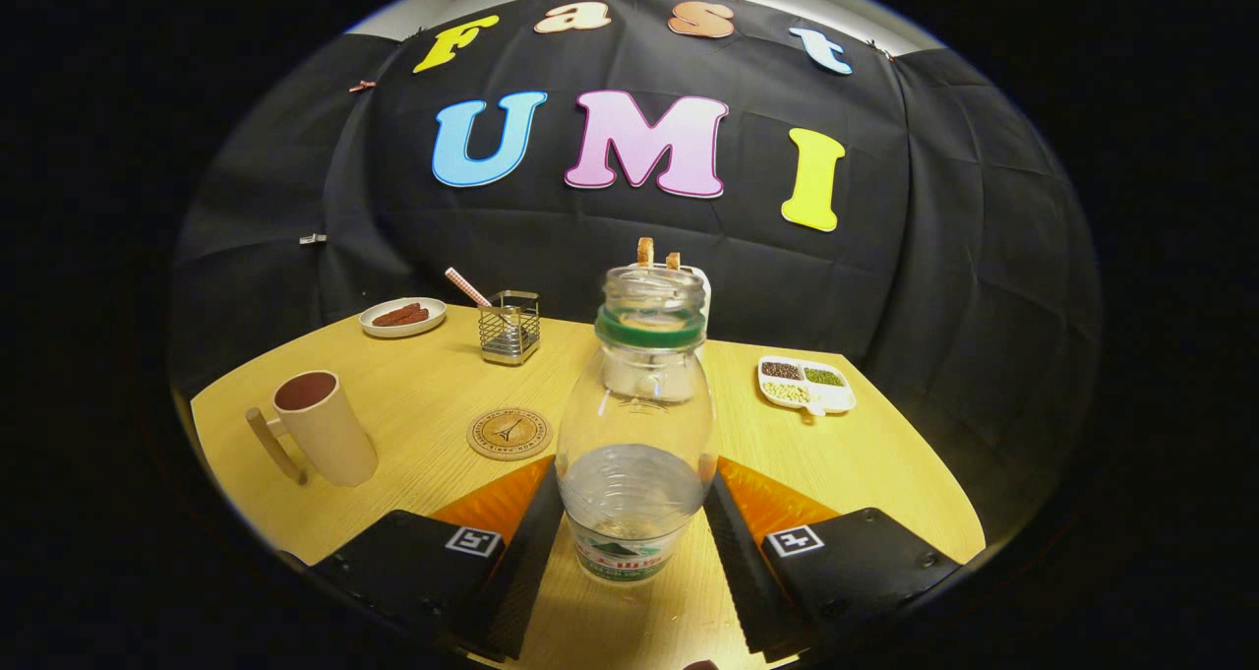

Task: Take the bottle from table, then pour the juice into the cup, finally place the bottle on the coaster

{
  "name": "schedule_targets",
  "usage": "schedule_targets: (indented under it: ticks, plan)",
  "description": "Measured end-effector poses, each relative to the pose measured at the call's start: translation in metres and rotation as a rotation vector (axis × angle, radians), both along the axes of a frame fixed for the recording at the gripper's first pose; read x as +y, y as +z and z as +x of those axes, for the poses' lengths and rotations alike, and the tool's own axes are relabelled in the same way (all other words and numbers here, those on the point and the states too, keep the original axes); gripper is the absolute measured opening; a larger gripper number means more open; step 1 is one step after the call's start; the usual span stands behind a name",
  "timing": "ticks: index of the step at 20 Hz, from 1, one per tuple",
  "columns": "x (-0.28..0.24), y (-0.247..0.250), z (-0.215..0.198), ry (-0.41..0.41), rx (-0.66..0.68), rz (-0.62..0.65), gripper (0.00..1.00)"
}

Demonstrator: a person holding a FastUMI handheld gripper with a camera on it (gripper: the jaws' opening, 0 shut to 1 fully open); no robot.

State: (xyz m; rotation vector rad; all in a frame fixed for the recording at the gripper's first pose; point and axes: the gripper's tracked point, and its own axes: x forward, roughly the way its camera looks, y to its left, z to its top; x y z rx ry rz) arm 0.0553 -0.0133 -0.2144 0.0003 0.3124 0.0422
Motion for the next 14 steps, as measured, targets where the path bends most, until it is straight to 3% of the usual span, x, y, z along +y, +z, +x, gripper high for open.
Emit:
schedule_targets:
  ticks: [8,14]
  plan:
    - [0.014,0.006,0.001,0.056,0.004,-0.038,0.77]
    - [0.034,0.053,0.009,0.128,-0.070,-0.147,0.77]
